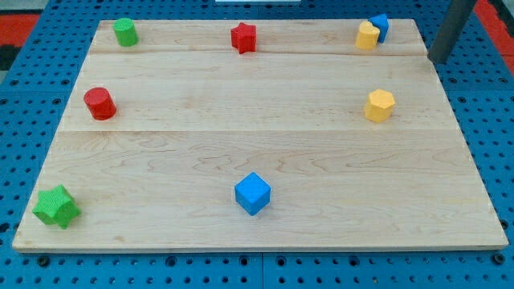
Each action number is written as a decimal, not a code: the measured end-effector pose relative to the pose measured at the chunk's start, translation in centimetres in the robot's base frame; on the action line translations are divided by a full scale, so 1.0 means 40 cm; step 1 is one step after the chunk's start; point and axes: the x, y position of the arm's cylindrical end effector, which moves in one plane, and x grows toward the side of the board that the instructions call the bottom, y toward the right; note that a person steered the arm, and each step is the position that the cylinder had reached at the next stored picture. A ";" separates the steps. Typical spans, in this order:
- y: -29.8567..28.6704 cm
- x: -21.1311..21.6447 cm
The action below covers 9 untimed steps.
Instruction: Nudge yellow heart a bit left
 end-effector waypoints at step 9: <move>-0.323 -0.108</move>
